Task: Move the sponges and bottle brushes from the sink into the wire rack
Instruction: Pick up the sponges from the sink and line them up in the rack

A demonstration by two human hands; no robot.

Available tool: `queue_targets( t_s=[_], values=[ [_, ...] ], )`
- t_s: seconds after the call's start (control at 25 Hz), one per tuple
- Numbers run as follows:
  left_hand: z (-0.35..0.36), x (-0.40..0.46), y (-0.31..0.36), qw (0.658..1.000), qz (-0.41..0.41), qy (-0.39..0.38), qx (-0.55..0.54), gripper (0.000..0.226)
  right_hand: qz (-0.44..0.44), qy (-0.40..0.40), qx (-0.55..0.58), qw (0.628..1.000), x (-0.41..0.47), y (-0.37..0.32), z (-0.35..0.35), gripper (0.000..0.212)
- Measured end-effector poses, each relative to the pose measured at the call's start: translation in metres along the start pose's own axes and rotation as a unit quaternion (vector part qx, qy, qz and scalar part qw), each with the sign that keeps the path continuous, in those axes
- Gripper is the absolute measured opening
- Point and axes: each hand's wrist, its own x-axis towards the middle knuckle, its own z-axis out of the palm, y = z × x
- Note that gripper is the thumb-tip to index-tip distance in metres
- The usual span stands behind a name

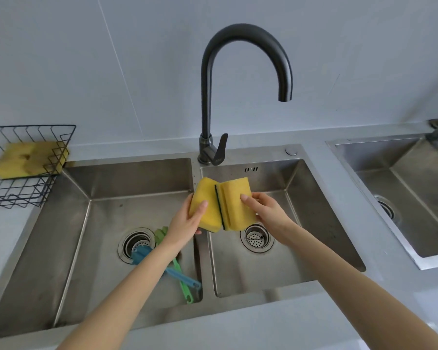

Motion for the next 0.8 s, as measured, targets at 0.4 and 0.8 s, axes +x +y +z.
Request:
queue_targets(
  t_s=[0.4,0.8],
  values=[
    [-0.082,-0.026,-0.020,0.996,0.006,0.087,-0.015,0.057,-0.029,-0.023,-0.002,0.999,-0.008,-0.023,0.091,0.015],
    [-0.200,-0.055,-0.043,0.989,0.061,0.136,0.014,0.050,-0.035,0.004,0.016,0.999,-0.022,-0.038,0.204,0.027]
  ],
)
